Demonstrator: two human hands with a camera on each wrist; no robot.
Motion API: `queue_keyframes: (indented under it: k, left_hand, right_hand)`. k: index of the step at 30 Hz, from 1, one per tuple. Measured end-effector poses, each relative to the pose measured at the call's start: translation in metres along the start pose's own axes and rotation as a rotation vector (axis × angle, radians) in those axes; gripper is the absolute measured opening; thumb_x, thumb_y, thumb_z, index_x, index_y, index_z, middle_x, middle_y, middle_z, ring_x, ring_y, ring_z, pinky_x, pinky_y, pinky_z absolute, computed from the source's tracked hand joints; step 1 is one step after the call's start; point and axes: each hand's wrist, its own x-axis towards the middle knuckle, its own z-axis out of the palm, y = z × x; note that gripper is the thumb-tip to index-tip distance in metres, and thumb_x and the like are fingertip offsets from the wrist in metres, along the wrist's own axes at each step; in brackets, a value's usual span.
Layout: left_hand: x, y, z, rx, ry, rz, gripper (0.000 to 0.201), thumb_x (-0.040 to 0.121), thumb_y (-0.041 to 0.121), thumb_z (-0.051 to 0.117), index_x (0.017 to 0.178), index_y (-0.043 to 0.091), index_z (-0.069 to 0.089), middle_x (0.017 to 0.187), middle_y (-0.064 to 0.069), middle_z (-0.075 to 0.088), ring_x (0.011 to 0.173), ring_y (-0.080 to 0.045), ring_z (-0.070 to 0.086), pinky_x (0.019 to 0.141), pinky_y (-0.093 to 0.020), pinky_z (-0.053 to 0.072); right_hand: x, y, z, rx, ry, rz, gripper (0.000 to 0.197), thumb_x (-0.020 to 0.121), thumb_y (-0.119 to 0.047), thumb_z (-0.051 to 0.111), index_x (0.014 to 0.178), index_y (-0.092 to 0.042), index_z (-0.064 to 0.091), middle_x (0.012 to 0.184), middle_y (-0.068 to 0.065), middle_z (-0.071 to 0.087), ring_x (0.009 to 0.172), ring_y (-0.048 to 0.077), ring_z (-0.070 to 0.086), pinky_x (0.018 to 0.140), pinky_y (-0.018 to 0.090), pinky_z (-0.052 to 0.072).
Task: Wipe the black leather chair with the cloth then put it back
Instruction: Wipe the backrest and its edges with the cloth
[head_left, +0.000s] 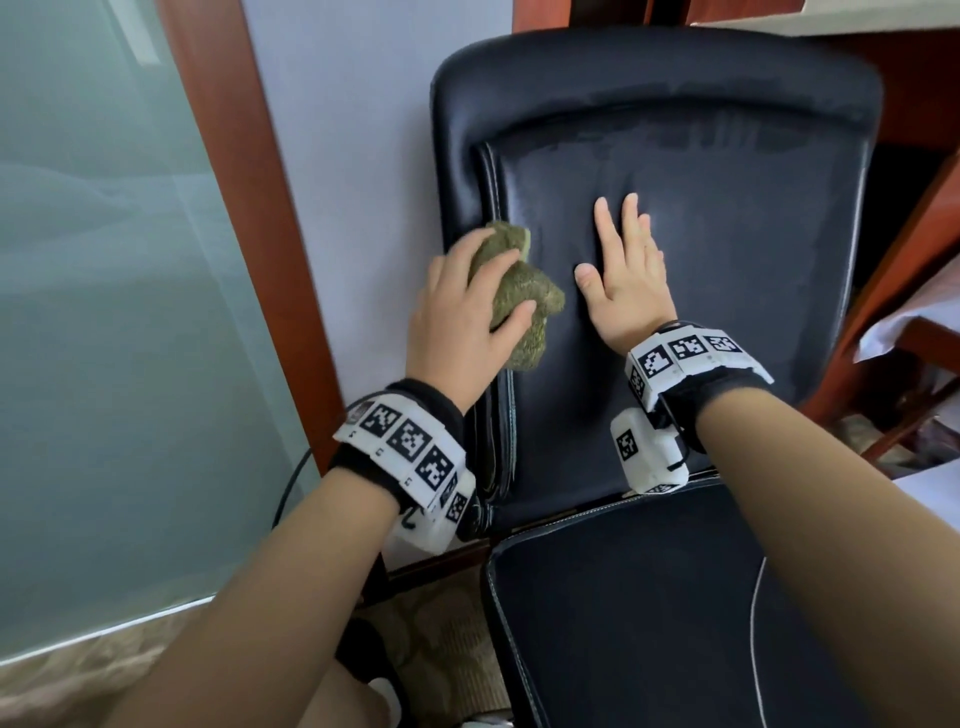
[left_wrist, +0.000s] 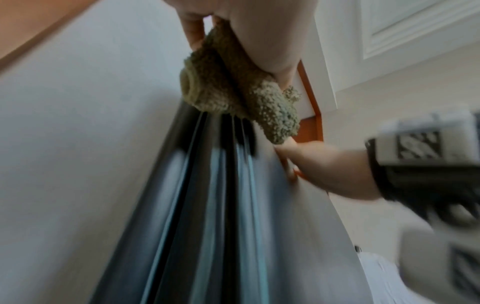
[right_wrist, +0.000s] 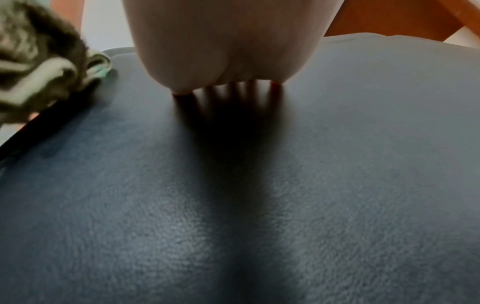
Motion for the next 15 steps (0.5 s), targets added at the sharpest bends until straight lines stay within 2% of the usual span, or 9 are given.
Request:
queue_keyframes:
  k: [4, 7, 11, 15]
  left_hand:
    - [0.051, 0.0, -0.014, -0.051, 0.057, -0.108, 0.045, 0.084, 0.032, 0.06, 0.125, 0.012, 0.057, 0.139, -0.007, 0.043, 0.123, -0.025, 0.039, 0.094, -0.021, 0.028]
    - [0.068, 0.0, -0.008, -0.024, 0.023, -0.148, 0.047, 0.087, 0.034, 0.058, 0.129, 0.015, 0.053, 0.143, -0.005, 0.038, 0.127, -0.023, 0.036, 0.096, -0.02, 0.029]
    - [0.051, 0.0, 0.005, -0.023, 0.035, -0.177, 0.044, 0.087, 0.034, 0.058, 0.127, 0.015, 0.056, 0.143, -0.003, 0.039, 0.128, -0.02, 0.035, 0.092, -0.013, 0.021]
    - [0.014, 0.003, 0.011, -0.051, -0.038, -0.187, 0.043, 0.087, 0.032, 0.06, 0.126, 0.014, 0.057, 0.142, -0.003, 0.041, 0.127, -0.018, 0.035, 0.092, -0.014, 0.021]
  right_hand:
    - [-0.001, 0.001, 0.0, -0.009, 0.001, 0.005, 0.059, 0.099, -0.028, 0.036, 0.149, -0.026, 0.004, 0.157, 0.003, -0.008, 0.144, 0.025, -0.005, 0.114, 0.043, 0.0]
    - [-0.001, 0.001, 0.001, -0.008, -0.003, 0.004, 0.059, 0.099, -0.029, 0.035, 0.148, -0.026, 0.004, 0.157, 0.002, -0.008, 0.144, 0.025, -0.005, 0.114, 0.042, -0.001]
    - [0.0, 0.003, 0.002, -0.002, 0.003, -0.005, 0.058, 0.099, -0.029, 0.036, 0.149, -0.027, 0.005, 0.157, 0.002, -0.008, 0.144, 0.025, -0.005, 0.114, 0.042, 0.0]
    - [0.001, 0.004, 0.003, 0.007, 0.015, -0.012, 0.059, 0.099, -0.028, 0.037, 0.149, -0.026, 0.006, 0.157, 0.003, -0.007, 0.144, 0.025, -0.004, 0.114, 0.043, 0.0]
